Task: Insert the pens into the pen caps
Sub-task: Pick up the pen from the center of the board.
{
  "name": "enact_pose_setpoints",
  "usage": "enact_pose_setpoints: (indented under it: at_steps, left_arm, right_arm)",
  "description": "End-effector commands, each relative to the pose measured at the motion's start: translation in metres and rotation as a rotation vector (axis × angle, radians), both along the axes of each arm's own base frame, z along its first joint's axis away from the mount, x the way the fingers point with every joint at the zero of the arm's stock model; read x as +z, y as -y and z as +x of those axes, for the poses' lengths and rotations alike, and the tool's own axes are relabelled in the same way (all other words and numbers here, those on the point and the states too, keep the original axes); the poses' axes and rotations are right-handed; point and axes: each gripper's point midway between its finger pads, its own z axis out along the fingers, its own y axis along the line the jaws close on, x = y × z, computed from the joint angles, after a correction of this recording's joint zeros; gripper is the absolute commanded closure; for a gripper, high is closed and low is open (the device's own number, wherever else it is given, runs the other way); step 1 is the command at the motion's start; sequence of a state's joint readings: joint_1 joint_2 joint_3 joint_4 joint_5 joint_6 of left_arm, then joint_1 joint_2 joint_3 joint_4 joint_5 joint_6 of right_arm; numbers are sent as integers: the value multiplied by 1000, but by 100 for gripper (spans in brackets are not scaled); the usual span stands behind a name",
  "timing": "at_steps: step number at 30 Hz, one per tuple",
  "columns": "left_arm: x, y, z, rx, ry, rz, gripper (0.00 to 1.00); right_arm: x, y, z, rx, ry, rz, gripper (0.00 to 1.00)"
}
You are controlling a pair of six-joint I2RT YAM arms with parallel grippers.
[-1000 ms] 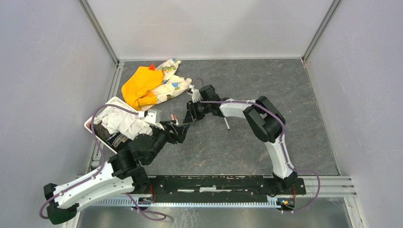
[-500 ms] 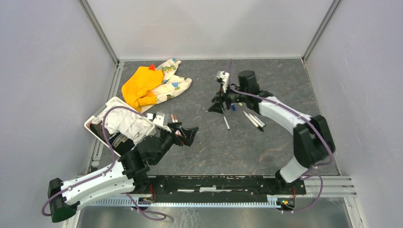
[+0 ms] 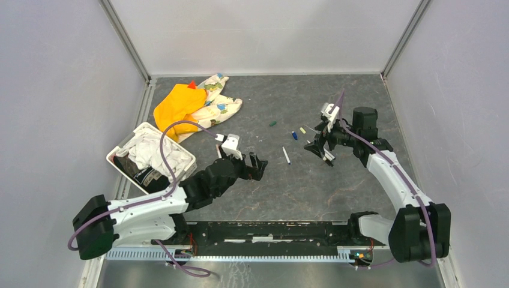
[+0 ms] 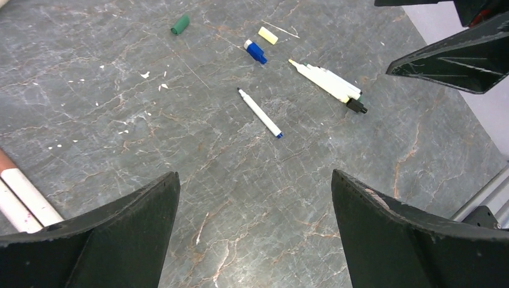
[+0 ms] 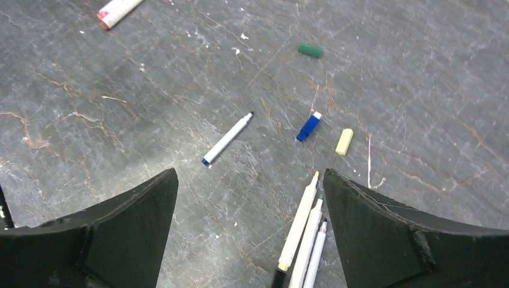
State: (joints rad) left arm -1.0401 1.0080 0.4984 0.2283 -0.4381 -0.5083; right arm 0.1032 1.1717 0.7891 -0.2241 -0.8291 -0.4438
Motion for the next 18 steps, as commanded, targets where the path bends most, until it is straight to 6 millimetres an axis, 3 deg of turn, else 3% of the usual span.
enact_pose_setpoints:
  at_steps: [1, 7, 18]
  left_arm:
    - [17, 16, 10, 18, -14, -60, 0]
    - [4, 16, 12, 46, -52, -46, 0]
    - [-2, 20, 15, 52, -70, -23, 0]
  right_arm:
    - [-19, 17, 15, -51, -29, -58, 3]
    - [-47, 39, 23, -132, -88, -159, 9]
    - [-80, 51, 28, -180, -223, -231, 30]
